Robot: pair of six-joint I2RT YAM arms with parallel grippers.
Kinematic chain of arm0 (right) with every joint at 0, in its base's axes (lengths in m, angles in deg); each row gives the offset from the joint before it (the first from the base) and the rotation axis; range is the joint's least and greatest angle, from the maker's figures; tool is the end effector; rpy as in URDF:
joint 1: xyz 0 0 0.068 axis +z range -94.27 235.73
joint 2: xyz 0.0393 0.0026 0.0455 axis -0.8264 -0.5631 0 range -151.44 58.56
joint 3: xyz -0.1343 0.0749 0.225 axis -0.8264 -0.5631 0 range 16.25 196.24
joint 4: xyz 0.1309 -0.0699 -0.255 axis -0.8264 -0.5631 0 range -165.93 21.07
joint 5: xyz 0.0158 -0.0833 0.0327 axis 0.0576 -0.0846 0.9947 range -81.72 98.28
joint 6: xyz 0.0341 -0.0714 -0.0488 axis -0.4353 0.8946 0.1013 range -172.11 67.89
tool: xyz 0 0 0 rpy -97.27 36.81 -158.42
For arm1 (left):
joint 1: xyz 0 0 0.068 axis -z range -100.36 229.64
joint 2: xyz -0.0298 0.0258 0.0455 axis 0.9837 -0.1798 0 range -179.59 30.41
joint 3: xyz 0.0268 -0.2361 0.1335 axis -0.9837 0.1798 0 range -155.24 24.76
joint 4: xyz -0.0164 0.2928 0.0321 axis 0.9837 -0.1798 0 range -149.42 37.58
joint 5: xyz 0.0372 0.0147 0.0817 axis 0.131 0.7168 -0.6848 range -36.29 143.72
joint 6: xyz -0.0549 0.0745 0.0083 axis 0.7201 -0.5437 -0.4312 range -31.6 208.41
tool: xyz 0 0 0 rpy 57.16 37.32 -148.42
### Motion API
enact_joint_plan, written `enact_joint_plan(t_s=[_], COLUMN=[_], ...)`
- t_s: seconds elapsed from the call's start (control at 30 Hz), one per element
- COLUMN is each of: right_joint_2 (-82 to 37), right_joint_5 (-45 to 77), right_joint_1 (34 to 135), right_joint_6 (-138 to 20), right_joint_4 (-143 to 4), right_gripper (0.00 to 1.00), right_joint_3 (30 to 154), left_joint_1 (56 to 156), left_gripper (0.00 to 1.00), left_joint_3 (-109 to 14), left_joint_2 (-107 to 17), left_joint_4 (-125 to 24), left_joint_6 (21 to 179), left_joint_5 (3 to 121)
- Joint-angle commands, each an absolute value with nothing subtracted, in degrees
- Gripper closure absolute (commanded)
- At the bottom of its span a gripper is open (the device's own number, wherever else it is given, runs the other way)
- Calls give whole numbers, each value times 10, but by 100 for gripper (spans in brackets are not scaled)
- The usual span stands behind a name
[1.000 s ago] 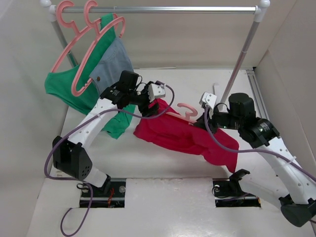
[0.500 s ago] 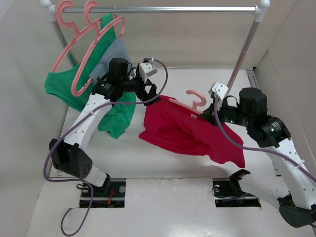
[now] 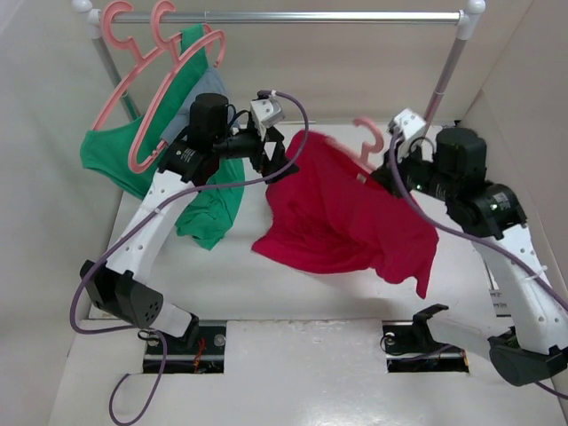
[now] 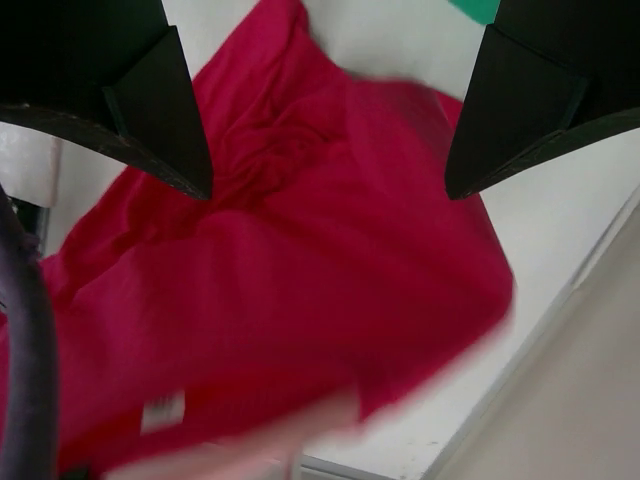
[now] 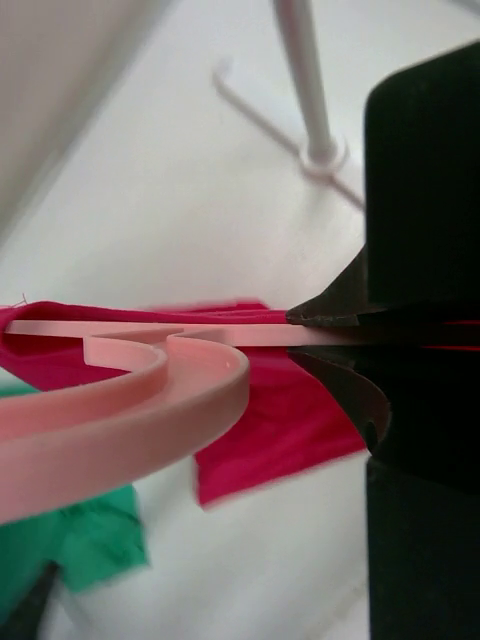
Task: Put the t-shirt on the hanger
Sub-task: Place tshirt on hanger, then hang the hanger with tshirt onto the clothesline
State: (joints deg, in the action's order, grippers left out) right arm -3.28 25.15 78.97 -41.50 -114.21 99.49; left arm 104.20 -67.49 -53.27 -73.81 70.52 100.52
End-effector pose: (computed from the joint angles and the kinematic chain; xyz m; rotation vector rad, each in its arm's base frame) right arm 0.2437 0.1312 0.4419 -0.7614 1.8432 0.4347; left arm 0.3271 -0.2165 0.4477 1.1595 1.3686 -0.8112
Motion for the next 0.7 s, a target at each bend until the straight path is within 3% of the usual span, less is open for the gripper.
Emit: enact_joint_plan(t_s=[0.0, 0.17, 0.37, 0.67], right_joint_2=[-45, -109, -184, -253], right_joint_5=[122, 87, 128, 123], right_joint_1=[758, 710, 686, 668], right_joint_6=[-427, -396, -376, -376], right_joint_4=[-1159, -1196, -1185, -1152], right_gripper=[100, 100, 100, 100], right_joint_3=[1153, 1297, 1414, 1489], left_joint_1=[1040, 1046, 1046, 1074], left_gripper=[0, 0, 0, 0], left_joint_3=[-649, -601, -542, -413], left_joint_2=[-472, -443, -404, -367], left_joint_4=[-702, -696, -701, -734], left_joint_6=[702, 685, 673, 630], left_joint_5=[939, 898, 893, 804])
